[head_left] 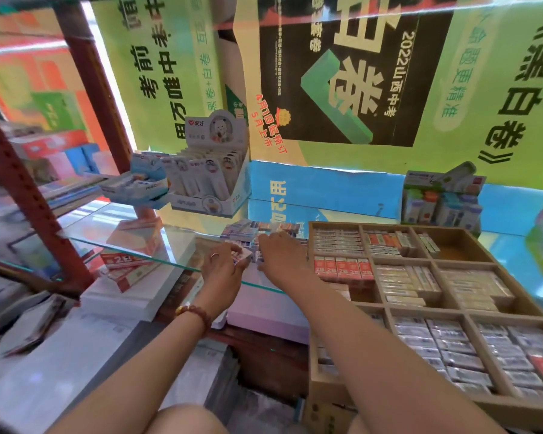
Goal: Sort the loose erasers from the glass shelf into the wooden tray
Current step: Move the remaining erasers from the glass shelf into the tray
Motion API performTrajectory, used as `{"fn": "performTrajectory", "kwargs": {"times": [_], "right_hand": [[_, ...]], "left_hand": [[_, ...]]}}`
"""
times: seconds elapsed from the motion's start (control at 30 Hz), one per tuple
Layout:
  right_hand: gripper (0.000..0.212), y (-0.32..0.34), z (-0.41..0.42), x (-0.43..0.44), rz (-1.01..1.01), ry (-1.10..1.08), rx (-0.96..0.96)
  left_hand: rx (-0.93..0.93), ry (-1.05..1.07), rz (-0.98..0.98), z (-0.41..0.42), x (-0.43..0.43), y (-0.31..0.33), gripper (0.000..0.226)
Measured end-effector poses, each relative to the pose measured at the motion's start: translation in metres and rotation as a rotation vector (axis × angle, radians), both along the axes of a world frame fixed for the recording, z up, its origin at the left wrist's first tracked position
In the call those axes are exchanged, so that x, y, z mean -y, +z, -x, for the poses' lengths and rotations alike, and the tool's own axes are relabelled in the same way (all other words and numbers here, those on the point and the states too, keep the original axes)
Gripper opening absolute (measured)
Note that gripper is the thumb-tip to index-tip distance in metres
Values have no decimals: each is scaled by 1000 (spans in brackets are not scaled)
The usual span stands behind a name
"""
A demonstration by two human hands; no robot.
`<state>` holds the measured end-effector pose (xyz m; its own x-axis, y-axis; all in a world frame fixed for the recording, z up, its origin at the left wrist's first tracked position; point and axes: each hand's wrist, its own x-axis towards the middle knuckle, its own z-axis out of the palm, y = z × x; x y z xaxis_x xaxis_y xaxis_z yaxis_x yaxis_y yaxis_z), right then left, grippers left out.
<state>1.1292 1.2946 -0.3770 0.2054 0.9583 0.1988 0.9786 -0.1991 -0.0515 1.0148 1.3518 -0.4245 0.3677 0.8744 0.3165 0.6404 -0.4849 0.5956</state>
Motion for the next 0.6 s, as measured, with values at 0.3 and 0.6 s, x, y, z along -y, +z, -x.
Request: {"fn": "performTrajectory", "kwargs": {"times": [0.3,0.6], "right_hand": [[52,19,-8,22,-43,0,-127],[57,28,-11,33,28,25,-532]], "left_hand": [[-122,30,-139,-8,2,13,38],[185,41,-113,-6,6,22,27]]}}
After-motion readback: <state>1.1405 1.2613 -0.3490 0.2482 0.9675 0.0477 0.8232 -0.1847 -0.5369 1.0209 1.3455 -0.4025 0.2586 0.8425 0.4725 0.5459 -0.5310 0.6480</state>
